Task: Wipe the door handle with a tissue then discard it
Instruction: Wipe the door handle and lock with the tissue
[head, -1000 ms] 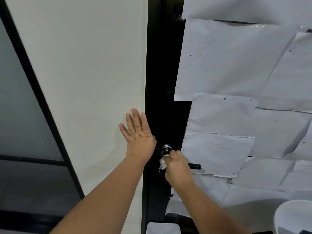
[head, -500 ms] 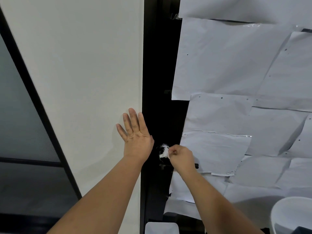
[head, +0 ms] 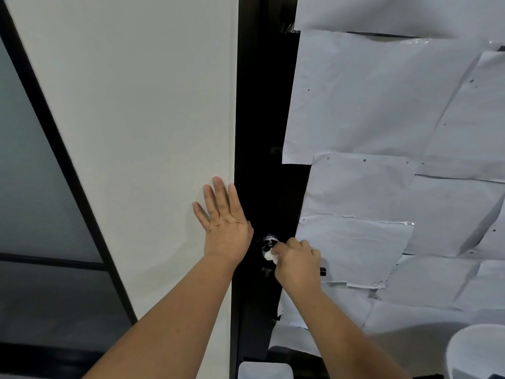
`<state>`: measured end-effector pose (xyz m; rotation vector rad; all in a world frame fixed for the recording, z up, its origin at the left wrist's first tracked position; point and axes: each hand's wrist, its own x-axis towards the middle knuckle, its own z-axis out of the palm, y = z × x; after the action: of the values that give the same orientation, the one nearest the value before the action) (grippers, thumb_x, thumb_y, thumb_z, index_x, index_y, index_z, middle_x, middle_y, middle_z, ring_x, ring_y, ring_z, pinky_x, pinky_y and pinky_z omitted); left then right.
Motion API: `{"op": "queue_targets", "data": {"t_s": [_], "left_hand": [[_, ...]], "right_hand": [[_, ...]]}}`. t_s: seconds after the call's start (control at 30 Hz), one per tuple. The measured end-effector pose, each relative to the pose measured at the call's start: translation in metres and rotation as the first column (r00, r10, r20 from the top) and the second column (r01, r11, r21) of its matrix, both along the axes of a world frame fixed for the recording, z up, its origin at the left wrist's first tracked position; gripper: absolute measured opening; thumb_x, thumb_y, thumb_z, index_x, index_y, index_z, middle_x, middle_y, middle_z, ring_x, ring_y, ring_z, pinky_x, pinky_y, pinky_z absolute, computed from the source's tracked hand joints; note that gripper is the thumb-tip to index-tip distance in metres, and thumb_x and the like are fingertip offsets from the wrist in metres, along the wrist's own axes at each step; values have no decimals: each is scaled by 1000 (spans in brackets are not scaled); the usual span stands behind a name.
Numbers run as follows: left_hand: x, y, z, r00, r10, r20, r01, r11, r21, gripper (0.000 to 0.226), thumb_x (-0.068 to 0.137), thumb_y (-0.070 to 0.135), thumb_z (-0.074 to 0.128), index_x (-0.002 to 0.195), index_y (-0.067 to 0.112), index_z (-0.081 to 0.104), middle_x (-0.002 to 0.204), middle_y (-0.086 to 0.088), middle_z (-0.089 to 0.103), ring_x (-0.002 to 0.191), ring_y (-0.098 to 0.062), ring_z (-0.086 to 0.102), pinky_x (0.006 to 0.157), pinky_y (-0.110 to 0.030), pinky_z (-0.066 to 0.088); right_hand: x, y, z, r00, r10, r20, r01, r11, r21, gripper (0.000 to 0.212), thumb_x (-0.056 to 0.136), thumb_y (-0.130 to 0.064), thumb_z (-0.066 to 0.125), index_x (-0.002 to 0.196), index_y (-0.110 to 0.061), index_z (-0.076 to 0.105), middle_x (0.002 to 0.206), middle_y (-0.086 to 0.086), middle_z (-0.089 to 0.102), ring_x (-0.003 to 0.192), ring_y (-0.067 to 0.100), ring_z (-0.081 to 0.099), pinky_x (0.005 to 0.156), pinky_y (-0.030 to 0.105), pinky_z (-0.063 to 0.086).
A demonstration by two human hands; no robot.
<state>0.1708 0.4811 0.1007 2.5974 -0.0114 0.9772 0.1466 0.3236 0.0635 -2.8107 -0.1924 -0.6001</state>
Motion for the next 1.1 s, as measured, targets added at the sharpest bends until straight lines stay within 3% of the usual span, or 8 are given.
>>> {"op": "queue_targets", "data": {"t_s": [0.13,0.33,0.43,0.6,0.73,0.93,1.1], "left_hand": [[1,0,0,1000,-5,-2,5,1000,-3,109,88,30,58,142,8,-34,147,-19,-41,137,-44,-31,108,-72,-2],[0,0,2,1000,-1,-17,1,1000,-2,109,88,32,57,141,8,-36,146,-18,-43,136,-43,-34,108,-72,-4],[-1,0,1,1000,-2,-11,2,1000,-4,110,87,31,58,141,8,-36,146,-18,-43,136,-43,-34,108,-71,-4],[0,0,0,1000,-3,1,3,1000,-4,107,88,32,56,141,8,-34,146,-19,-42,136,-44,-33,108,-72,-3],[0,0,1,1000,-3,-7,3,1000,-4,109,88,31,57,140,8,-36,146,-19,-43,136,-43,-34,108,-72,-3],[-1,-1,1,1000,-8,-6,8,1000,-2,107,89,33,55,141,8,-35,146,-19,-43,136,-44,-33,109,-72,-2],[-1,-1,1,1000,-8,-4,8,1000,-8,108,89,31,57,141,8,-35,146,-19,-43,136,-43,-34,108,-71,-4]], "right_hand": [[1,4,3,999,51,-1,-51,999,-19,7,69,-11,65,66,-17,67,69,2,54,66,18,36,58,30,29],[16,14,6,991,110,-71,-104,992,77,28,63,9,63,81,-9,74,79,15,61,76,33,53,61,26,33],[14,12,4,994,98,-55,-94,992,80,34,55,14,66,77,-11,74,71,13,60,68,31,54,56,24,31],[6,0,-5,985,160,-63,-153,984,94,42,57,18,63,86,-10,76,71,11,58,69,24,48,57,23,32],[11,8,0,985,154,-77,-149,987,65,35,58,15,64,81,-10,75,74,12,59,72,28,51,58,25,33],[-11,-7,-7,968,252,16,-251,967,-50,49,51,19,64,86,-15,74,72,1,51,68,20,42,56,24,29],[-19,-21,-14,996,73,52,-73,997,-10,48,47,17,68,85,-12,73,74,1,52,72,21,45,59,24,31]]}}
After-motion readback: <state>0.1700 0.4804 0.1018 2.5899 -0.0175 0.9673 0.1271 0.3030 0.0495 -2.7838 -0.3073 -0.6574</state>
